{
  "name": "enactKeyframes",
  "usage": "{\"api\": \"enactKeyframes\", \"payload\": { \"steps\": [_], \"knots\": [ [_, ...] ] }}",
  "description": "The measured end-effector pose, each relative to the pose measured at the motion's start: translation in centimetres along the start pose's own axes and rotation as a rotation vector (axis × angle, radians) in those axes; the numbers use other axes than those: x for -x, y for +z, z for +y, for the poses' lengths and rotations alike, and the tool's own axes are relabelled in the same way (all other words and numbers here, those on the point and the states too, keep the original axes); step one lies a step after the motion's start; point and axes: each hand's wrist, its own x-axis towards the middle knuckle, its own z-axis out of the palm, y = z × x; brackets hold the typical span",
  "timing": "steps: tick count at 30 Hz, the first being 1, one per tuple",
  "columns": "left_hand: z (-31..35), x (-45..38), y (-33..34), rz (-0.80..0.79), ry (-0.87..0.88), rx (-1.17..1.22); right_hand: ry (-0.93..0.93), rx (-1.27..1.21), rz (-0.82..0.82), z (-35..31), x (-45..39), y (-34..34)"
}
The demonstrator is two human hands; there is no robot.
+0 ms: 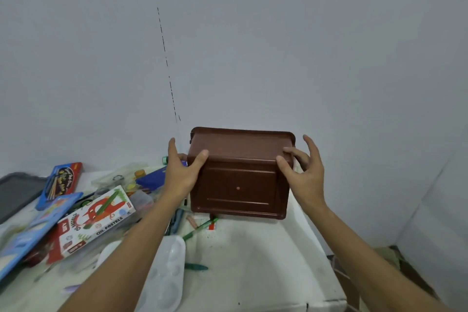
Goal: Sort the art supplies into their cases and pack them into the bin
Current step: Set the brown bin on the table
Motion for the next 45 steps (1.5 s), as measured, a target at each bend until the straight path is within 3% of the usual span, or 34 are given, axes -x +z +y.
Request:
{"api": "enactKeyframes", "payload": {
  "steps": [8, 17, 24, 27, 31, 38, 45],
  "knots": [
    [-4.0, 8.5, 1.7, -0.09, 0.08, 0.274, 0.03, -0.087, -0.086, 2.4, 4.6, -5.7],
    [-5.8, 13.5, 1.3, -0.169, 0.044, 0.265, 0.102, -0.027, -0.151, 3.3, 8.6, -9.5],
    [-6.8, 17.8, -0.5, -0.187, -0.169, 0.332, 0.301, 0.034, -0.205, 3.8, 11.6, -12.7],
    [-6.4, 18.0, -0.5, -0.167, -0.203, 0.276, 0.342, 0.118, -0.222, 4.4, 11.9, -13.2],
    [-4.5, 16.4, -0.7, -0.194, -0.092, 0.03, 0.3, 0.283, -0.28, 4.1, 10.4, -13.8],
    [-2.3, 11.8, -0.7, -0.391, 0.045, -0.384, 0.288, 0.294, -0.478, 3.1, 5.2, -13.7],
    [-2.6, 11.6, -0.9, -0.395, 0.094, -0.38, 0.29, 0.375, -0.548, 3.0, 5.0, -13.2]
  ]
}}
